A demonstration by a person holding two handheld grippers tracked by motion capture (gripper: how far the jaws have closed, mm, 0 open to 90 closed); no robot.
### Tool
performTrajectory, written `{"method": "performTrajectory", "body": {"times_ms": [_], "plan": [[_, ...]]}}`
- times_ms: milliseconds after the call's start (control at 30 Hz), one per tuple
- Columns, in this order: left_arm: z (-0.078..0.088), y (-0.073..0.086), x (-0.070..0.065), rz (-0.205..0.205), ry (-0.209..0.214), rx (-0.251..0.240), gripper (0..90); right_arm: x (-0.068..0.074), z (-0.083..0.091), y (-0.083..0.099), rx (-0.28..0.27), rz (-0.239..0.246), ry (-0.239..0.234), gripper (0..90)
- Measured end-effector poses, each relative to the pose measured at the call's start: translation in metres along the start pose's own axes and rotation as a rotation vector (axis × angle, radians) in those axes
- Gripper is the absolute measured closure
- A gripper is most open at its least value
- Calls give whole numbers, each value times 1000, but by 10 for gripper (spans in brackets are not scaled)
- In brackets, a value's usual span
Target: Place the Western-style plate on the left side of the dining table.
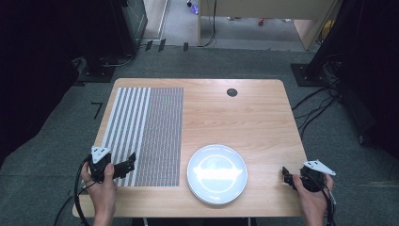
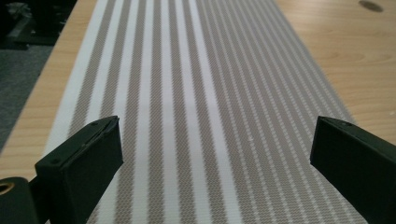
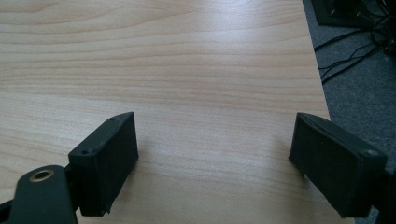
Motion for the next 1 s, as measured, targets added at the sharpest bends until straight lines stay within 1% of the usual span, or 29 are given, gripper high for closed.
{"method": "performTrajectory", "body": {"times_ms": [33, 100, 133, 200, 300, 367, 433, 500, 533, 600, 633, 667, 733, 767, 900, 933, 967, 1000], "plan": [[0, 0, 0, 0, 0, 0, 22, 0, 0, 0, 0, 0, 0, 145], [-3, 0, -9, -5, 17, -11, 22, 1, 1, 1, 1, 6, -7, 145], [-3, 0, -9, -5, 17, -11, 22, 1, 1, 1, 1, 6, -7, 145], [-7, 1, -16, -30, 23, -6, 22, 1, 0, 1, 2, 8, -10, 140], [-9, 1, -23, -26, 62, -8, 22, 0, 0, 0, 3, 10, -10, 134], [-12, 2, -30, -47, 73, -2, 22, 0, 0, 0, 3, 7, -7, 134], [-15, 4, -37, -67, 81, 4, 22, 1, 0, -1, 3, 1, -3, 139], [-16, 5, -40, -72, 87, 9, 22, 1, 0, -1, 2, -5, 0, 140], [-17, 7, -44, -76, 94, 14, 22, 1, 0, -1, 0, -13, 3, 141], [-18, 8, -46, -83, 90, 16, 22, 1, 0, -1, -1, -16, 2, 142], [-19, 9, -50, -92, 90, 20, 22, 0, -1, -2, -6, -36, -6, 142], [-19, 10, -53, -97, 97, 24, 23, 0, -1, -2, -8, -43, -9, 142], [-19, 10, -56, -94, 117, 25, 22, 0, -1, -3, -7, -49, -7, 142], [-19, 10, -56, -94, 117, 25, 23, 0, -1, -3, -7, -49, -7, 142], [-21, 12, -64, -101, 140, 30, 23, 3, 1, -6, -8, -49, 1, 143], [-21, 12, -65, -105, 144, 34, 22, 3, 1, -7, -12, -51, -3, 144], [-21, 13, -67, -107, 147, 36, 23, 4, 2, -8, -16, -60, -17, 145], [-21, 13, -69, -106, 154, 40, 23, 5, 3, -9, -25, -79, -49, 145]]}}
Point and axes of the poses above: each handheld gripper's, and its own axes: z roughly backward along the jaws, y roughly out of its underside, x roughly to its left, the point moved 3 cm from there along -z, roughly forward along the jaws, and after that the axes turned 10 degrees about x, right-handed, at the moved point
